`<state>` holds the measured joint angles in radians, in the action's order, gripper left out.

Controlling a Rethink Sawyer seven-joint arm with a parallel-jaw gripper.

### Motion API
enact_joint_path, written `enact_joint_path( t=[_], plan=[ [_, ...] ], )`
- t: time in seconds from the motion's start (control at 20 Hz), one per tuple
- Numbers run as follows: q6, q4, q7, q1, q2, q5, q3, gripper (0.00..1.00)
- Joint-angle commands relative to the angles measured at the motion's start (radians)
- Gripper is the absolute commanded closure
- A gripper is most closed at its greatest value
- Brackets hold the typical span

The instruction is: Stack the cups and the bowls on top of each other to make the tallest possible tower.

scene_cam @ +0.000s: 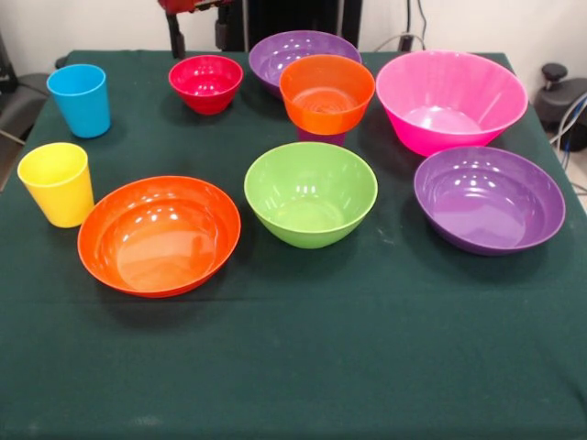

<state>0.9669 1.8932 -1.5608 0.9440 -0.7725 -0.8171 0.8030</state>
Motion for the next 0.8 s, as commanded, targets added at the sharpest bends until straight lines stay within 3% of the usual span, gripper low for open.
enact_joint_path(
  t=[0.05, 0.8],
  plan=[
    [-0.101, 0.063, 0.290, 0.042, -0.041, -0.081, 0.060, 0.00],
    [-0.047, 0.032, 0.275, 0.035, -0.054, -0.072, 0.077, 0.00]
  ],
)
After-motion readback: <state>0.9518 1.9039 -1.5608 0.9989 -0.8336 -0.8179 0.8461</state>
